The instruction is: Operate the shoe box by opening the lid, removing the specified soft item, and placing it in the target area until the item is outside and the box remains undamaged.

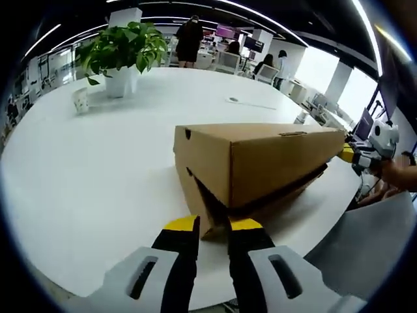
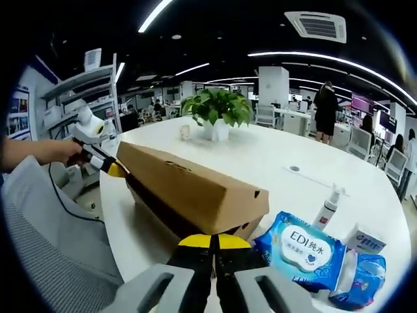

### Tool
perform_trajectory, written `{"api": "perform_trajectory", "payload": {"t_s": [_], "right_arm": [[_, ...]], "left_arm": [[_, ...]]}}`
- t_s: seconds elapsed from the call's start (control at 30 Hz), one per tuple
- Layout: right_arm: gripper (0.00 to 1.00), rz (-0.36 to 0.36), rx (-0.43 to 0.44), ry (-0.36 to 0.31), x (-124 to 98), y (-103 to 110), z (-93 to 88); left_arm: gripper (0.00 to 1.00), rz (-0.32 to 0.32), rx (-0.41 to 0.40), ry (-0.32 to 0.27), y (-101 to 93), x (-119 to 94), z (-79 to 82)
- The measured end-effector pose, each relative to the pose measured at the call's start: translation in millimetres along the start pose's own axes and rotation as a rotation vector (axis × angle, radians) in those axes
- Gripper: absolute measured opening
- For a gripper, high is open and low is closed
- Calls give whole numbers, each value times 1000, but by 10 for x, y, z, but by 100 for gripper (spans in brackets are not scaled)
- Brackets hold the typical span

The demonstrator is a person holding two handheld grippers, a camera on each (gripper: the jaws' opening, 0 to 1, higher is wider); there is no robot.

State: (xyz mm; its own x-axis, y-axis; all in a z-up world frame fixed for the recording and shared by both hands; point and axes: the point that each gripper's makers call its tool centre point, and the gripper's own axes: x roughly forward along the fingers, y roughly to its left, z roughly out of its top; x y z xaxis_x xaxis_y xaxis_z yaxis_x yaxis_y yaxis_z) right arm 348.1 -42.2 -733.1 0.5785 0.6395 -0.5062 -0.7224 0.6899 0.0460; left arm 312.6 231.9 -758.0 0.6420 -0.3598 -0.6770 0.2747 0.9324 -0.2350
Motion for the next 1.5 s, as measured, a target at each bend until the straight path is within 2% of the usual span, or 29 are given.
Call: {"api": "perform_trajectory", "payload": {"t_s": [0.33, 0.6, 0.97, 1.27, 1.5], "right_arm": [[0, 22, -37, 46, 43, 32, -158], [1, 31, -54, 87, 100, 45, -294], [4, 34, -132, 107, 63, 44, -332], [10, 52, -139, 133, 88, 61, -411], [13, 69, -156, 125, 67, 78, -351]], "left_arm": [[21, 11, 41, -6, 6, -18, -1], [20, 5, 77, 24, -38, 38, -82], [21, 3, 104, 35, -62, 37, -116], [22, 9, 124, 46, -50, 35, -156], [24, 9, 137, 42, -29, -4, -134]]}}
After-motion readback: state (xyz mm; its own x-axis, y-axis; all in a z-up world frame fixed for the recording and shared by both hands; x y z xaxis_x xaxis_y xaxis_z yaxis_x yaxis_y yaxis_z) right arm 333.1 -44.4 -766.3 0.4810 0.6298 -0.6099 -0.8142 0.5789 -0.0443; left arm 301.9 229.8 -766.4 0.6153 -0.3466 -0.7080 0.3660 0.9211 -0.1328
